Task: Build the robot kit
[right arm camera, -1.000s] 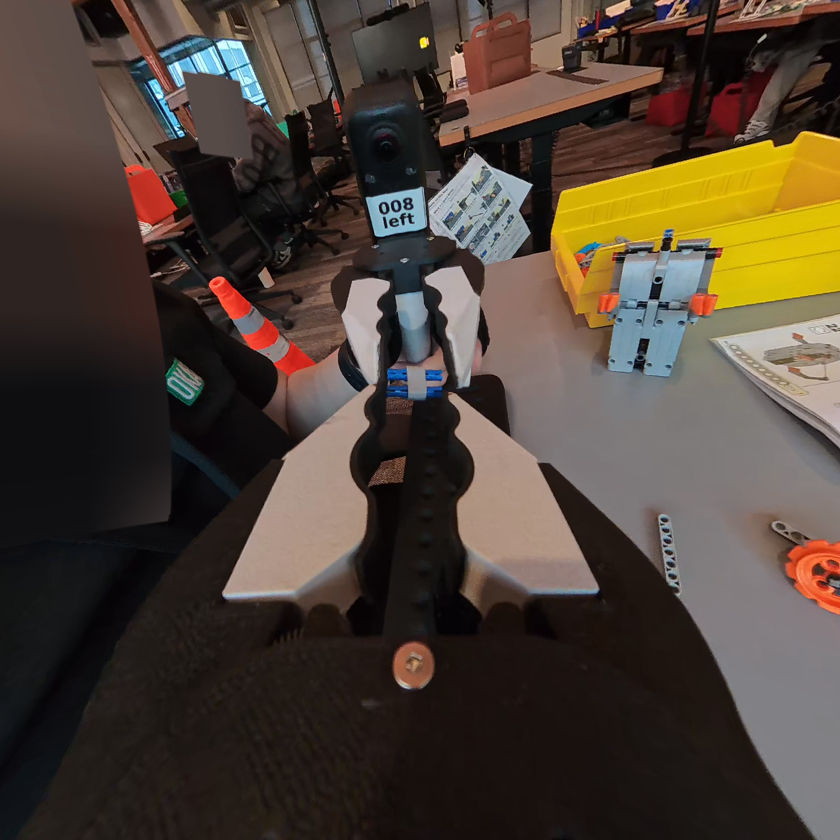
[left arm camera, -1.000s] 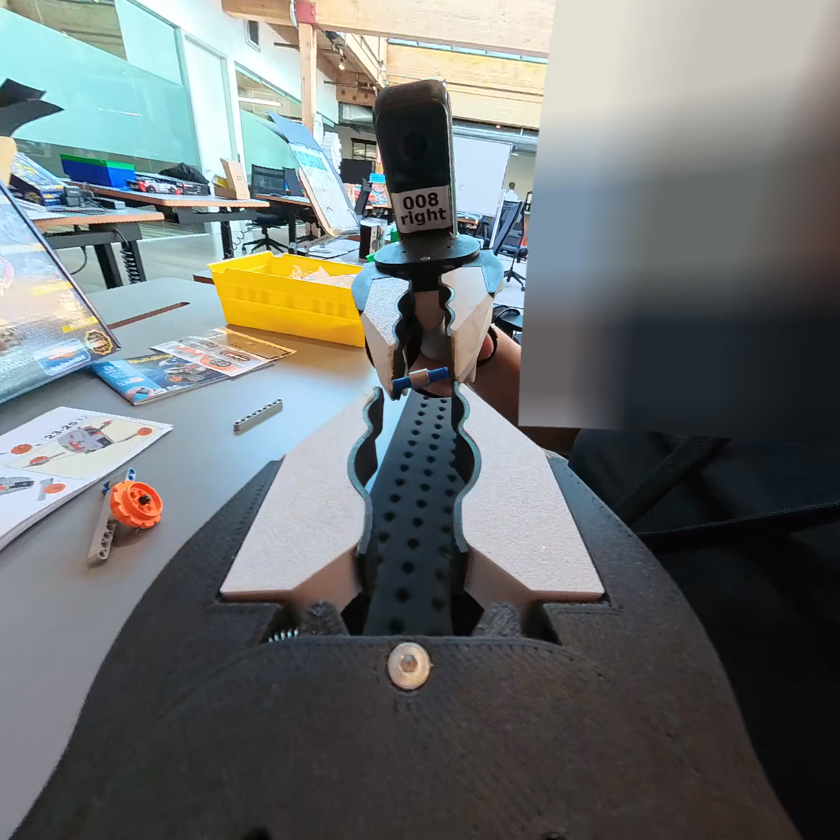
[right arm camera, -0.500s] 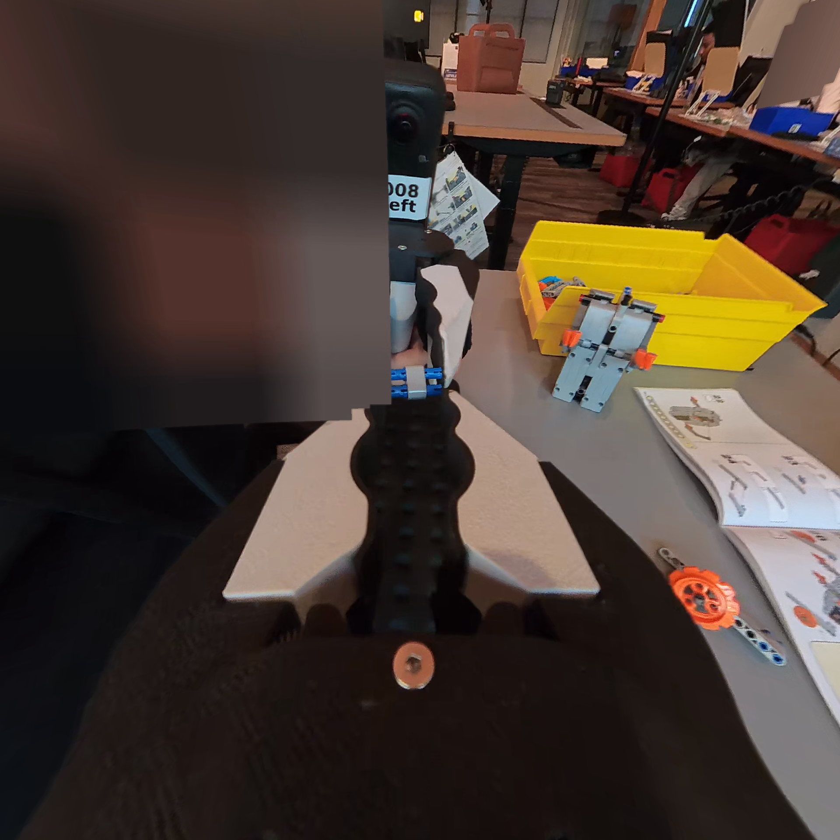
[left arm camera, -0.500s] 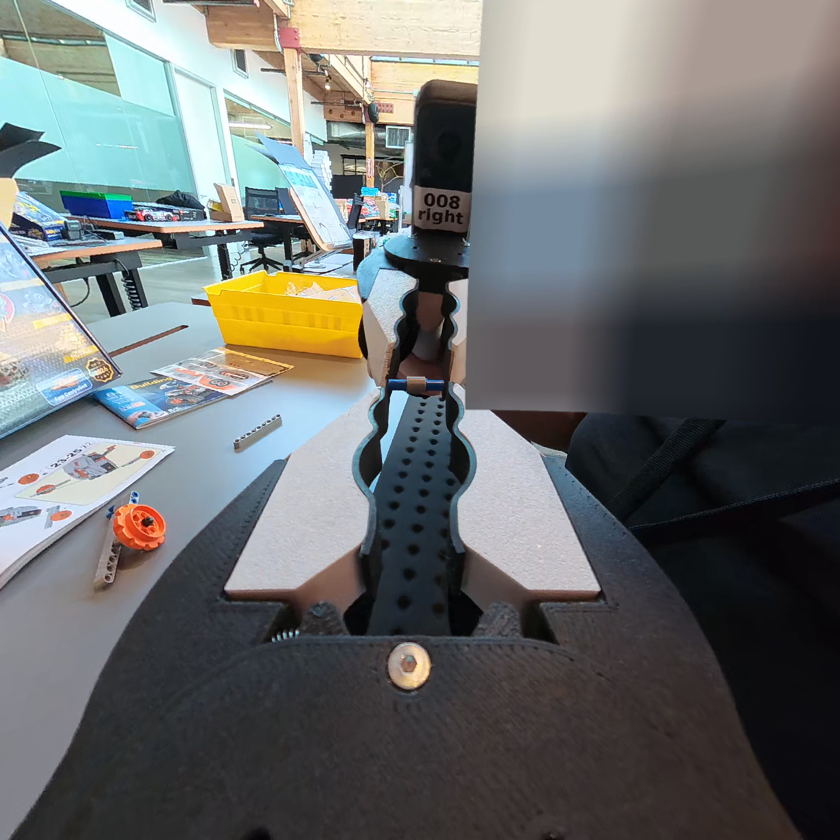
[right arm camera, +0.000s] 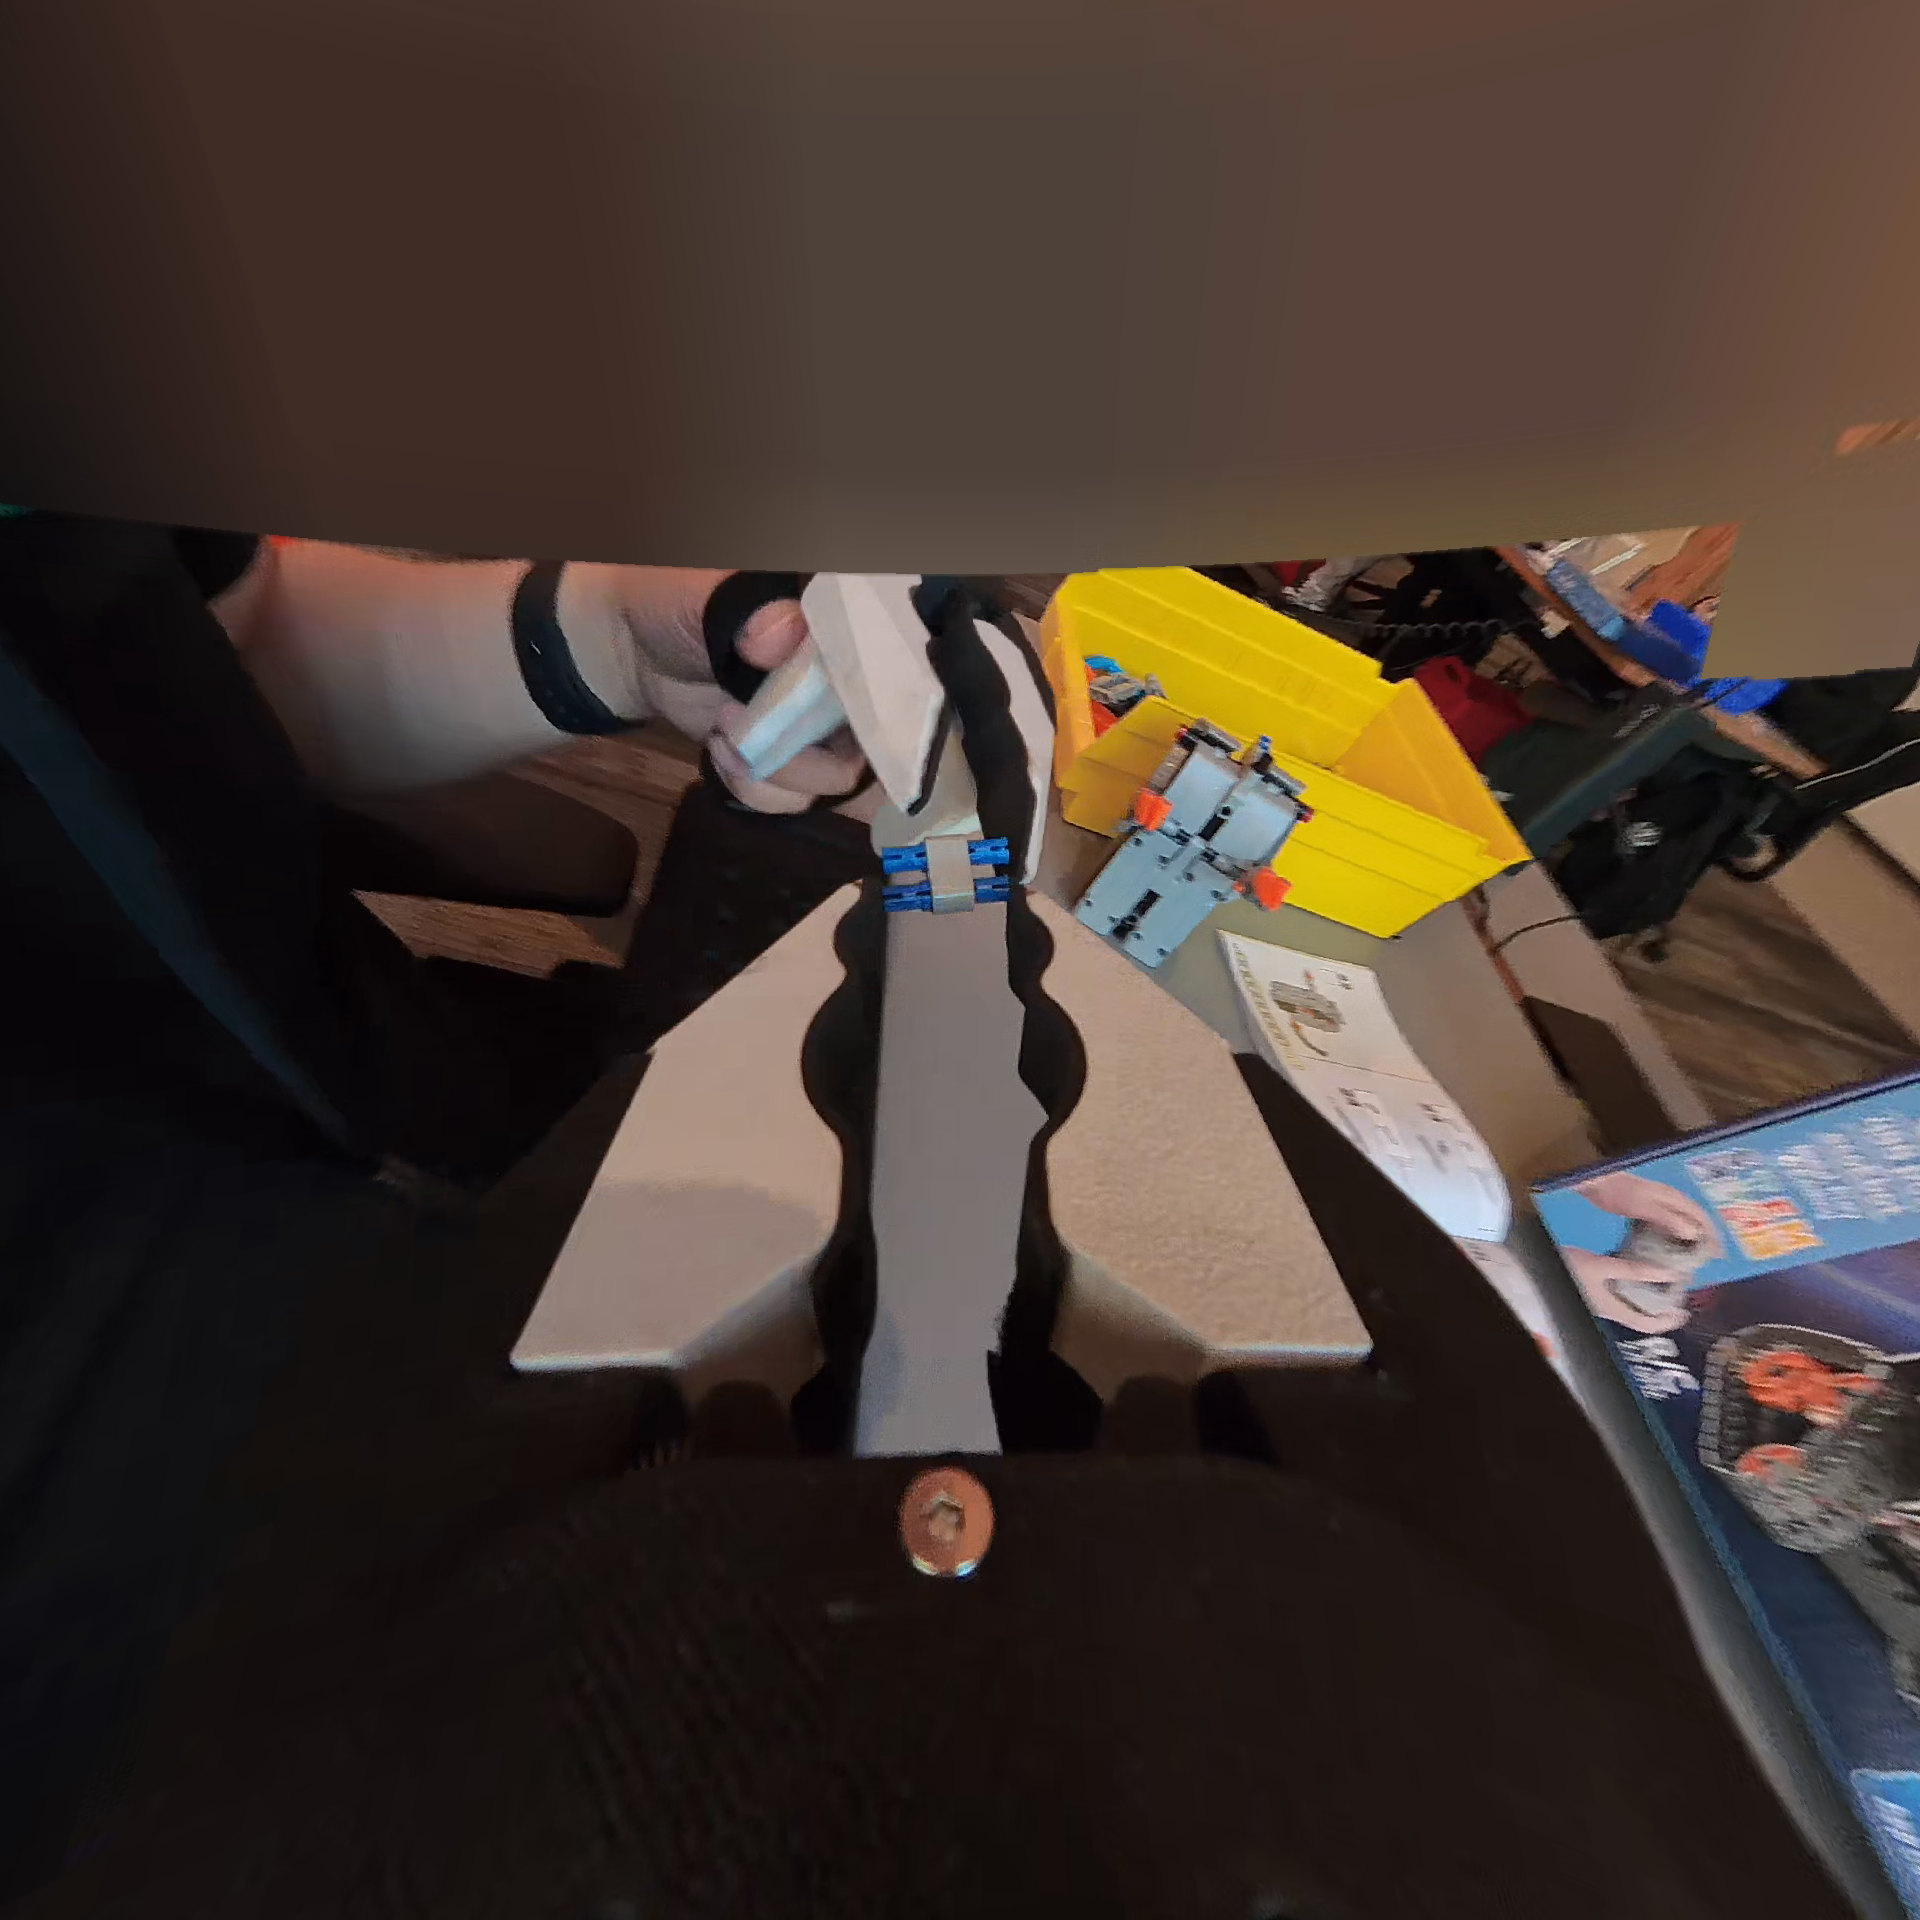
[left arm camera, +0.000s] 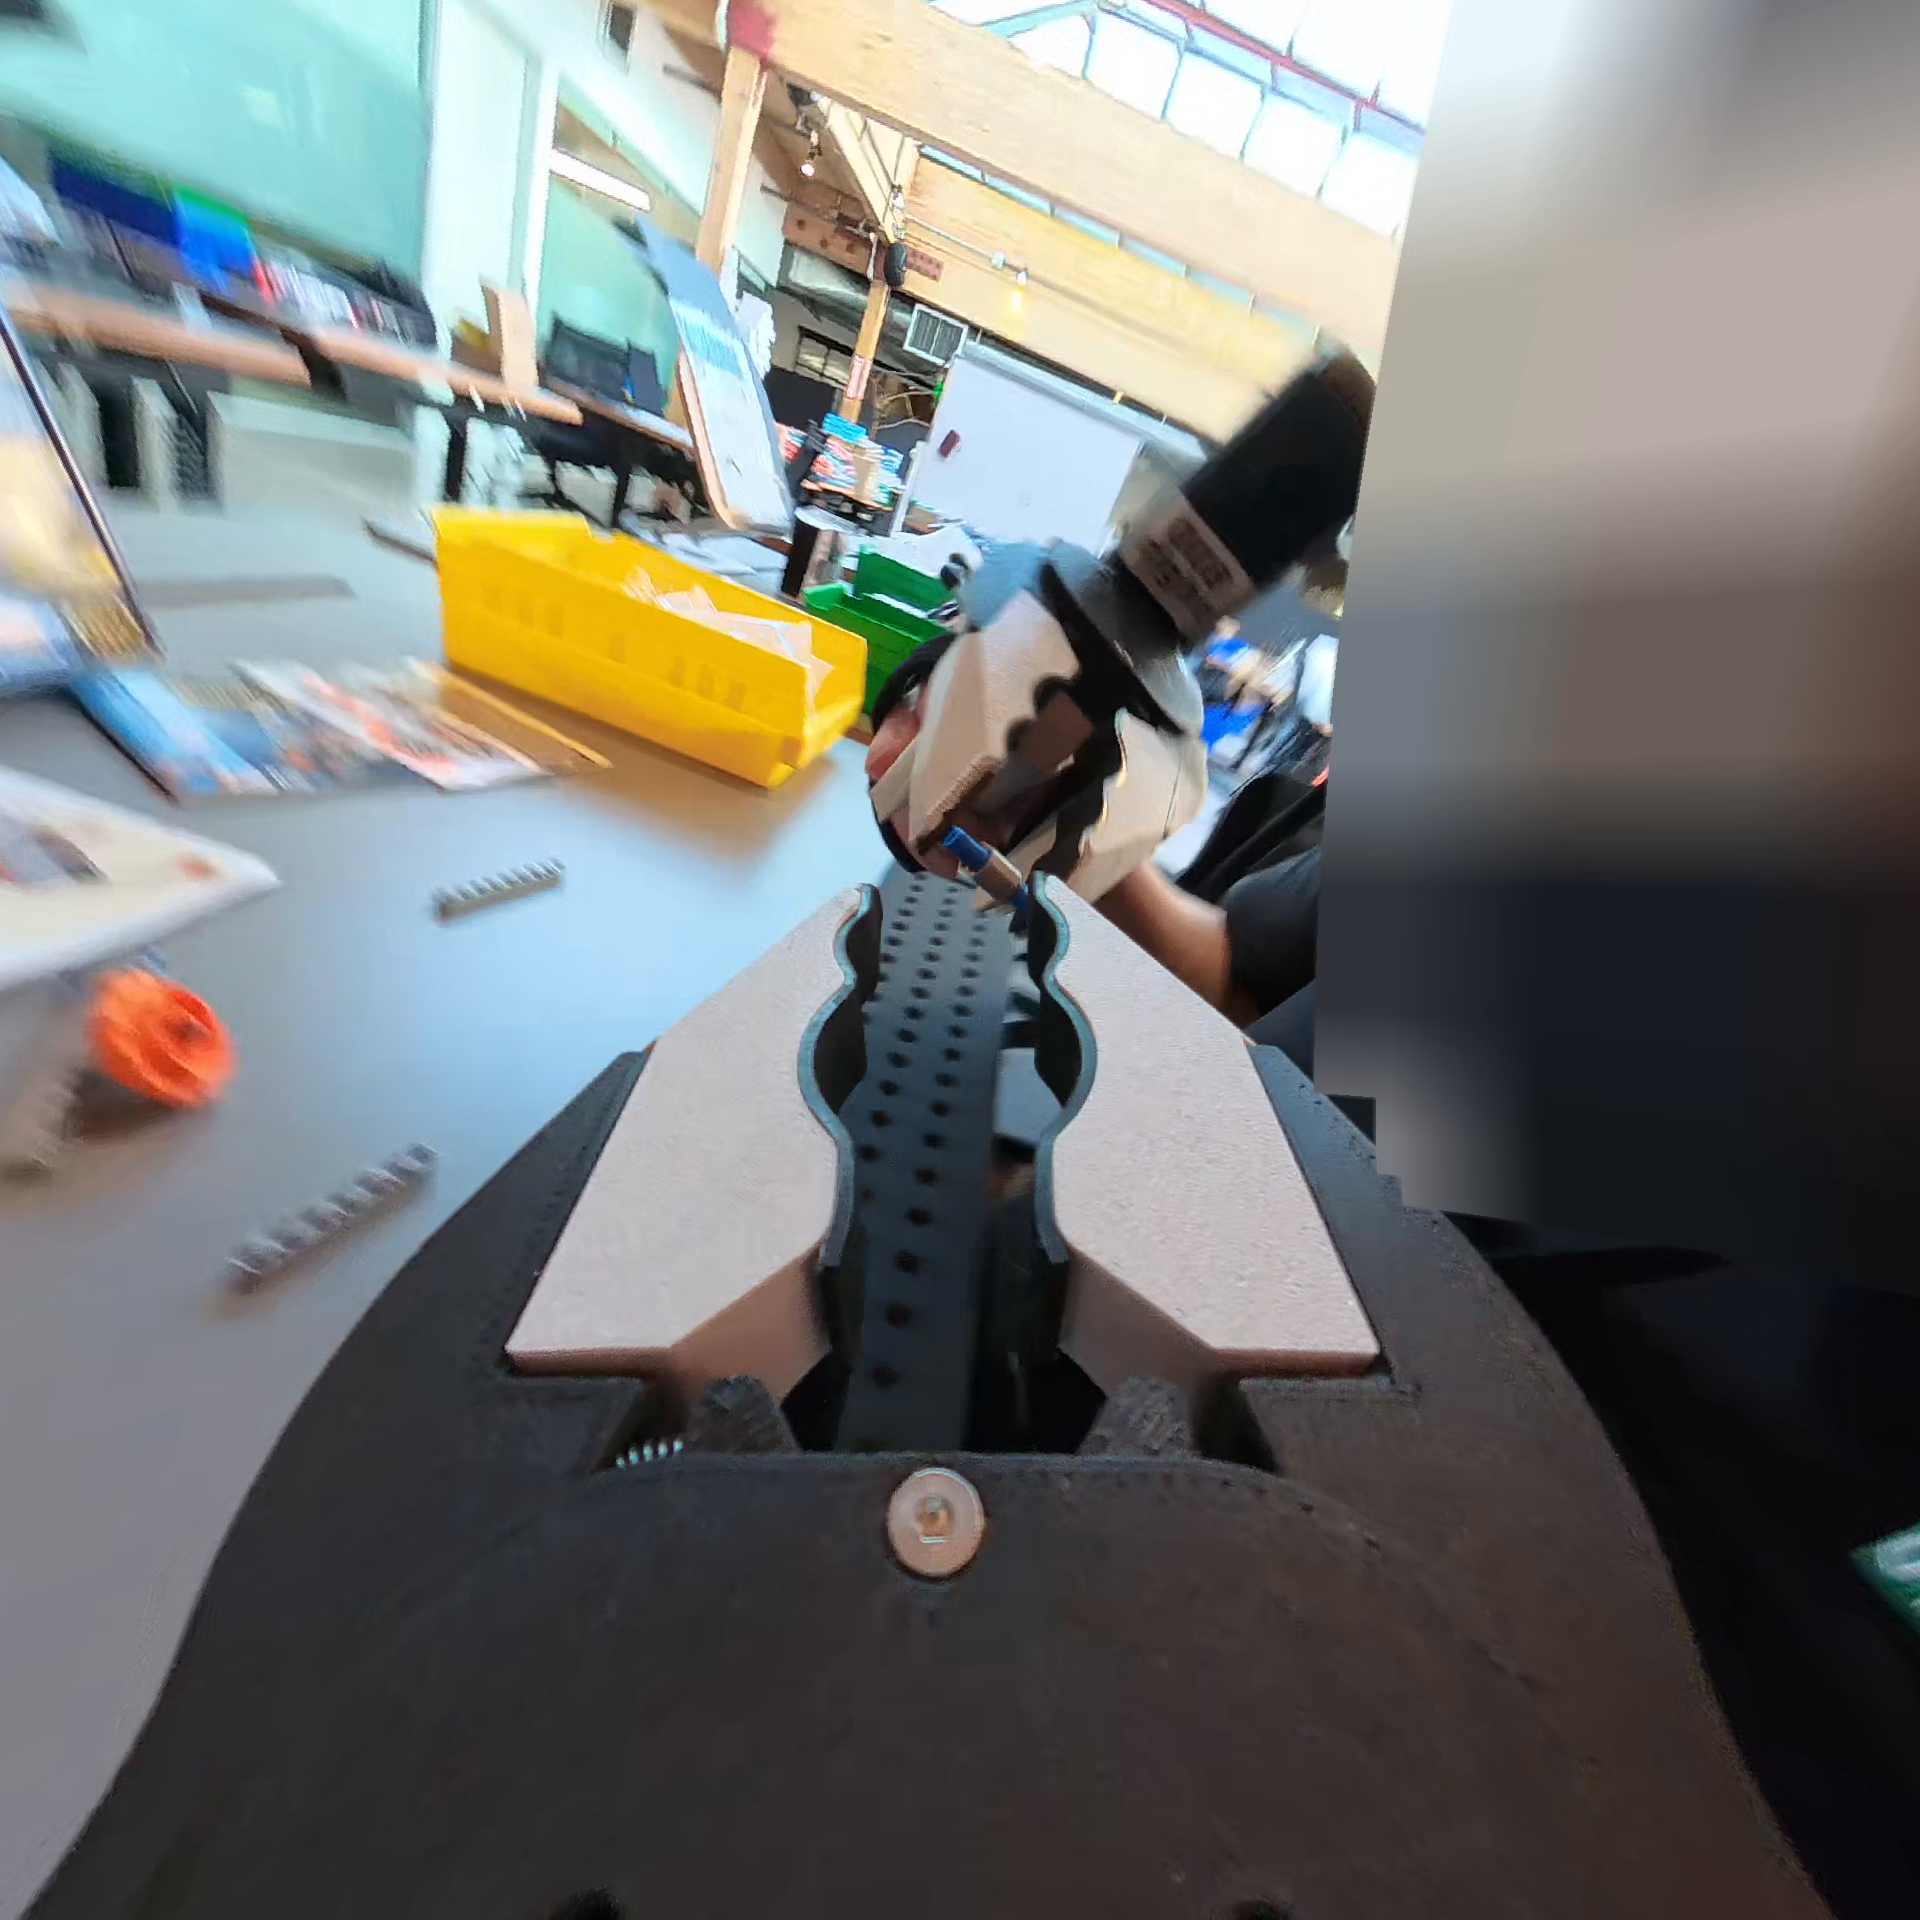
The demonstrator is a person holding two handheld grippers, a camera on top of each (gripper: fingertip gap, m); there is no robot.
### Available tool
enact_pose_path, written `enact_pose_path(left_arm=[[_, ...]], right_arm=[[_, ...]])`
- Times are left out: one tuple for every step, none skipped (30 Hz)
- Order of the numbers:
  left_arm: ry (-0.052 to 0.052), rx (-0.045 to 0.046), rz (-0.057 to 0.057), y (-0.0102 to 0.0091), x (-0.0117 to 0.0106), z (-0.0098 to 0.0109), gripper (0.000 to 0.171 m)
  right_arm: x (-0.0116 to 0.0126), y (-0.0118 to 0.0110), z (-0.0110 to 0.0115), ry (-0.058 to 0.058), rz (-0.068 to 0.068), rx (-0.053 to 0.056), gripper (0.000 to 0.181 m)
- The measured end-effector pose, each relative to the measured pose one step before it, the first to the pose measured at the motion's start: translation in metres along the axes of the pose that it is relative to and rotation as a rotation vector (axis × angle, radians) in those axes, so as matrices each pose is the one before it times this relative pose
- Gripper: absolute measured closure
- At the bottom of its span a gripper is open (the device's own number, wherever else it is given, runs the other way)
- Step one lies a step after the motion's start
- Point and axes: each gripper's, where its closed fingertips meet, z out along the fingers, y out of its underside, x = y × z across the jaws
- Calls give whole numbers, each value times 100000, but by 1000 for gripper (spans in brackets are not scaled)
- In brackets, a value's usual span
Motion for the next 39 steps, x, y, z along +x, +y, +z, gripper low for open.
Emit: enact_pose_path(left_arm=[[1605, 412, -6830, 6, -234, 76, 144], [3167, 436, -6541, 15, -20, 114, 143], [3622, 610, -6399, -22, 7, 109, 143], [2788, 569, -5886, -13, -148, 119, 144], [2017, 119, -4603, 70, -228, 94, 146], [1076, -564, -2987, 189, -280, 117, 151], [-668, -1274, -1725, 285, -448, 151, 155], [-1532, -1176, -834, 272, -488, 201, 158], [-895, -851, -421, 165, -318, 225, 165], [-839, 71, -903, 22, -253, 112, 166], [-628, 447, -1316, -39, -231, 49, 166], [-140, 268, -1374, -30, -199, 18, 166], [605, 473, -922, -36, -111, -66, 166], [1019, 1533, -829, -110, 8, -151, 166], [1081, 1949, -918, -153, -31, -108, 166], [1017, 1362, -720, -133, 67, -103, 166], [791, 827, -409, -53, 70, -44, 166], [441, 14, -451, 68, 56, -30, 166], [184, -347, -408, 84, 106, -187, 166], [298, -182, -314, 39, 41, -40, 166], [622, -141, -303, 10, 44, 34, 166], [638, -42, -427, 17, 43, 6, 166], [332, -85, -393, 36, -17, -1, 167], [47, -146, -225, 53, -32, -5, 166], [-17, -370, -215, 71, -31, -8, 166], [313, -760, -281, 111, 33, 21, 166], [753, -515, -416, 61, 79, -23, 166], [836, -338, -575, 25, 129, -97, 167], [148, -650, -313, 82, 108, -109, 166], [-778, -812, 268, 109, -5, -113, 166], [-1429, -601, 313, 82, -135, -59, 166], [-630, -530, -238, 61, -43, -30, 166], [-207, -514, -750, 56, -16, -49, 166], [-226, -595, -627, 64, -70, -57, 166], [-623, -807, -299, 112, -130, -13, 166], [-959, -1082, -101, 171, -153, 11, 166], [-856, -1336, -72, 188, -135, 34, 166], [-458, -1223, -287, 200, -74, 23, 166], [130, -755, -656, 139, -1, 49, 166]], right_arm=[[109, 245, 110, 2246, -4197, -2000, 159], [62, 225, 143, 2031, -4031, -1859, 159], [-6, 210, 152, 1378, -3455, -1725, 159], [-31, 233, 168, 1018, -2696, -1797, 159], [-11, 267, 184, 998, -2253, -1940, 159], [-6, 279, 158, 967, -2264, -1898, 159], [12, 280, 140, 967, -2024, -1809, 159], [7, 261, 123, 821, -1638, -1565, 159], [-15, 213, 84, 620, -1422, -1222, 159], [15, 233, 74, 719, -1403, -1262, 159], [92, 213, 65, 1053, -1017, -974, 159], [29, 159, 69, 525, -212, -552, 159], [57, 52, 50, 576, 471, 196, 159], [245, -35, 9, 1766, 856, 782, 158], [345, -121, -54, 2450, 650, 1185, 157], [223, -109, -67, 1615, 467, 1071, 157], [96, -122, -58, 670, 488, 926, 158], [-80, -54, -21, -354, -80, 487, 158], [-154, -28, -14, -475, -921, 298, 160], [-137, -46, -30, -91, -1519, 351, 162], [-146, -73, -35, -71, -1551, 447, 165], [-47, -65, -31, 400, -1038, 286, 166], [0, -9, -10, 353, -288, -115, 166], [-35, 26, -2, -101, 160, -177, 166], [-57, 10, 7, -298, 323, 210, 166], [-136, -87, -15, -653, 690, 946, 166], [-209, -133, -37, -1226, 950, 1106, 163], [-206, -102, -37, -1476, 1342, 996, 160], [-31, -28, -15, -605, 1500, 556, 161], [18, -3, -22, -215, 985, 265, 163], [16, -12, -21, 80, -154, -1, 166], [-72, -3, 10, -127, -1048, -370, 166], [-54, 46, 39, 50, -1094, -747, 166], [-56, 40, 42, -27, -1011, -735, 166], [-95, 116, 46, -372, -719, -1072, 166], [-143, 156, 43, -860, -717, -1141, 166], [-208, 149, 11, -1331, -664, -940, 166], [-207, 110, -25, -1558, -364, -646, 166], [-140, 33, -47, -1167, -258, -201, 166]])
